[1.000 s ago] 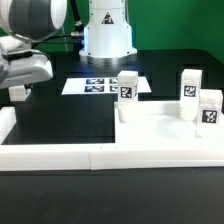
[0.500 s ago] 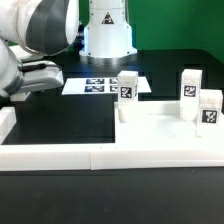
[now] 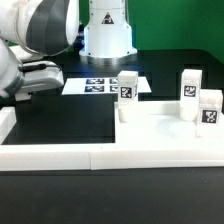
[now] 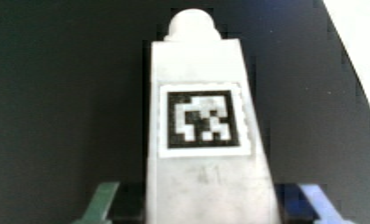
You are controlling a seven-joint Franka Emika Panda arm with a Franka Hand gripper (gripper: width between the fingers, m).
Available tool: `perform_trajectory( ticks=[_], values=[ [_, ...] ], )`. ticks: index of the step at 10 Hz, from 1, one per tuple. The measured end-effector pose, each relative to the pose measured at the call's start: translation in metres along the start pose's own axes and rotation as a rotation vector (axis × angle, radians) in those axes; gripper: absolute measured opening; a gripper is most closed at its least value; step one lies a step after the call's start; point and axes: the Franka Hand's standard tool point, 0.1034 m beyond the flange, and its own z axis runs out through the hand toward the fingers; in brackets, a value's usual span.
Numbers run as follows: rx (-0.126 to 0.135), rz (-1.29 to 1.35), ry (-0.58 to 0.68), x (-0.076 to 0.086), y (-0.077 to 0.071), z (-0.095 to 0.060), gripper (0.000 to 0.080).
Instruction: Assemble square table
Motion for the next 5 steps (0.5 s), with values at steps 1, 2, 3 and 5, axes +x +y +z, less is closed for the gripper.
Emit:
perform_trajectory(
  ticks=[1,2,3,5],
  values=[
    [0.000,0.000,0.000,0.0000,0.0000,0.0000,0.0289],
    [0.000,0.000,0.000,0.0000,0.0000,0.0000,0.0289],
    [0.000,0.000,0.000,0.0000,0.0000,0.0000,0.0289],
    [0.000,0.000,0.000,0.0000,0.0000,0.0000,0.0289]
  ],
)
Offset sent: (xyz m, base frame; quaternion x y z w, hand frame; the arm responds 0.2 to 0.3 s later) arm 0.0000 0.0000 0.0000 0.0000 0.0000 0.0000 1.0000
